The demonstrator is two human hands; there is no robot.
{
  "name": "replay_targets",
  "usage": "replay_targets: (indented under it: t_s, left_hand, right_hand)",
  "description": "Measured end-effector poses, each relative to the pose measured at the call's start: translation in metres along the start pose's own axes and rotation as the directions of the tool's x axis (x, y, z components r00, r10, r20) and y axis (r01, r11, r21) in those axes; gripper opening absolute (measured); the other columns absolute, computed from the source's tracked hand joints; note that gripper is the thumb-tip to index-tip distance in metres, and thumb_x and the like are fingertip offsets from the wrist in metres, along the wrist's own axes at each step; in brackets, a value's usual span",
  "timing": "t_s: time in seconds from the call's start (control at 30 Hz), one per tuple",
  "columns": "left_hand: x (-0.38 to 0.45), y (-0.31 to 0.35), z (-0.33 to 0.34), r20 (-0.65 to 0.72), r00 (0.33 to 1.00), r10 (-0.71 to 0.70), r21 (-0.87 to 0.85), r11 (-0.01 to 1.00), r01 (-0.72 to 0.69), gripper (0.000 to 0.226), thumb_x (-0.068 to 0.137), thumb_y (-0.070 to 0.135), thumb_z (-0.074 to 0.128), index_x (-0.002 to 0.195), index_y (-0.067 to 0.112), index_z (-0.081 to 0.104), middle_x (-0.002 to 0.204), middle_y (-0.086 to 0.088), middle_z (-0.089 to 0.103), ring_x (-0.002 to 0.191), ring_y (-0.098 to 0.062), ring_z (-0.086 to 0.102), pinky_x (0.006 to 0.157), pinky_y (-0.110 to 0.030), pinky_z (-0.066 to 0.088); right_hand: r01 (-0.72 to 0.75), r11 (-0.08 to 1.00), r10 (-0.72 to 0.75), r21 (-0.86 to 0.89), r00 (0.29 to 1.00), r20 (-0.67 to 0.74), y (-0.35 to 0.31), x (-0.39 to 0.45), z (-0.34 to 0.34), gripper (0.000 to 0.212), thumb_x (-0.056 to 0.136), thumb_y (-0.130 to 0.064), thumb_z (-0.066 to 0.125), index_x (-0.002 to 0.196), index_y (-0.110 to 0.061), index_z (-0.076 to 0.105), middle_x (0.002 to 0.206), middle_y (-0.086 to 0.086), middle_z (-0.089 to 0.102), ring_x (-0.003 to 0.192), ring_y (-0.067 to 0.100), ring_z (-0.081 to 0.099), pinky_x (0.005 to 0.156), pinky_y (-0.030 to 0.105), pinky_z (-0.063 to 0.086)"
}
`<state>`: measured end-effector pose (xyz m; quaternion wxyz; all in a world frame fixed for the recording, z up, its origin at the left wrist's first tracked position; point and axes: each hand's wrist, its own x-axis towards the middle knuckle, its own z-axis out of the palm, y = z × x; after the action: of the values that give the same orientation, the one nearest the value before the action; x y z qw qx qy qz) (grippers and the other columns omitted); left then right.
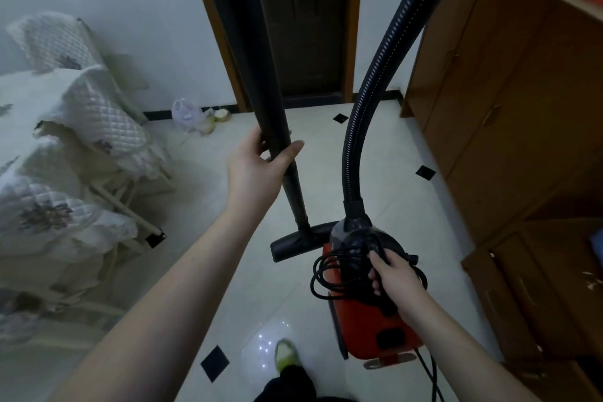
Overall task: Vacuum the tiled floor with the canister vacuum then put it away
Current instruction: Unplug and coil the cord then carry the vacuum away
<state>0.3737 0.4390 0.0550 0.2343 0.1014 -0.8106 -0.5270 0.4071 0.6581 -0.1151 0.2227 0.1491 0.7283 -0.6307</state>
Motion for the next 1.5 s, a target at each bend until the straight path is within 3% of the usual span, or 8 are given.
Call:
replay_targets:
  t_s: [0.1,0.23,0.43,0.6,0.77,0.93,1.1,1.5]
  left_hand:
    - [0.035,-0.006,0.023,0.019,1.000,0.020,-0.004,1.000,-0.020,0.028,0.081,0.028,0.075,0.106,0.022,0.064,0.099,0.016,0.068,0.099,-0.003,0.064,0.079,-0.007,0.051]
    - [0.093,-0.023,0.053,0.046,0.999,0.021,-0.027,0.999,-0.019,0.026,0.081,0.029,0.076,0.103,0.026,0.063,0.097,0.017,0.068,0.099,-0.002,0.063,0.083,-0.029,0.058]
    - [0.202,-0.052,0.092,0.123,0.992,0.041,-0.037,0.999,-0.036,0.028,0.081,0.032,0.075,0.106,0.029,0.062,0.099,0.019,0.067,0.100,0.001,0.061,0.082,-0.009,0.047]
    - [0.295,-0.063,0.130,0.172,0.983,0.069,-0.047,0.997,-0.062,0.030,0.082,0.033,0.074,0.109,0.027,0.063,0.097,0.020,0.066,0.098,0.003,0.060,0.078,-0.003,0.045]
    - [0.377,-0.064,0.186,0.197,0.974,0.115,-0.063,0.993,-0.104,0.029,0.083,0.033,0.074,0.109,0.024,0.065,0.096,0.021,0.066,0.096,0.006,0.059,0.078,0.002,0.042]
    - [0.458,-0.069,0.258,0.233,0.957,0.172,-0.063,0.985,-0.161,0.028,0.083,0.031,0.074,0.108,0.020,0.065,0.095,0.019,0.066,0.093,0.009,0.058,0.077,0.002,0.040]
    - [0.531,-0.068,0.326,0.251,0.958,0.141,-0.042,0.990,-0.134,0.030,0.083,0.029,0.074,0.109,0.018,0.065,0.094,0.017,0.065,0.091,0.013,0.057,0.075,0.001,0.041]
    - [0.706,-0.086,0.426,0.250,0.959,0.130,-0.038,0.992,-0.124,0.029,0.083,0.028,0.074,0.109,0.019,0.065,0.093,0.016,0.066,0.091,0.009,0.059,0.077,-0.005,0.046]
  right_hand:
    - [-0.014,1.000,0.014,0.006,1.000,-0.005,-0.014,0.035,-0.001,0.016,0.101,-0.024,0.049,0.101,-0.019,0.064,0.067,0.004,0.053,0.055,0.015,0.048,0.051,0.028,0.041]
    - [-0.035,0.999,0.035,0.013,0.999,-0.038,-0.039,0.090,-0.001,0.016,0.101,-0.025,0.049,0.100,-0.019,0.064,0.067,0.005,0.054,0.056,0.016,0.049,0.052,0.029,0.042]
    - [-0.064,0.998,0.064,0.008,0.993,-0.099,-0.087,0.184,0.008,0.016,0.101,-0.025,0.050,0.098,-0.017,0.063,0.067,0.006,0.053,0.056,0.017,0.048,0.053,0.030,0.043]
    - [-0.071,0.997,0.074,0.019,0.984,-0.165,-0.136,0.257,0.003,0.015,0.100,-0.025,0.051,0.096,-0.016,0.063,0.064,0.005,0.053,0.053,0.016,0.048,0.049,0.029,0.042]
    - [-0.078,0.996,0.084,0.042,0.979,-0.184,-0.180,0.323,-0.016,0.016,0.100,-0.027,0.050,0.099,-0.017,0.063,0.066,0.005,0.055,0.058,0.017,0.050,0.055,0.032,0.044]
    - [-0.093,0.992,0.106,0.081,0.978,-0.178,-0.218,0.409,-0.041,0.016,0.101,-0.028,0.050,0.105,-0.021,0.064,0.067,0.004,0.055,0.057,0.016,0.050,0.054,0.030,0.043]
    - [-0.119,0.988,0.133,0.097,0.977,-0.164,-0.259,0.496,-0.075,0.018,0.101,-0.027,0.049,0.109,-0.018,0.062,0.068,0.005,0.054,0.057,0.016,0.050,0.053,0.029,0.043]
    - [-0.117,0.992,0.122,0.036,0.979,-0.162,-0.365,0.680,-0.112,0.021,0.102,-0.026,0.045,0.104,-0.011,0.060,0.065,0.004,0.051,0.054,0.015,0.047,0.049,0.026,0.039]
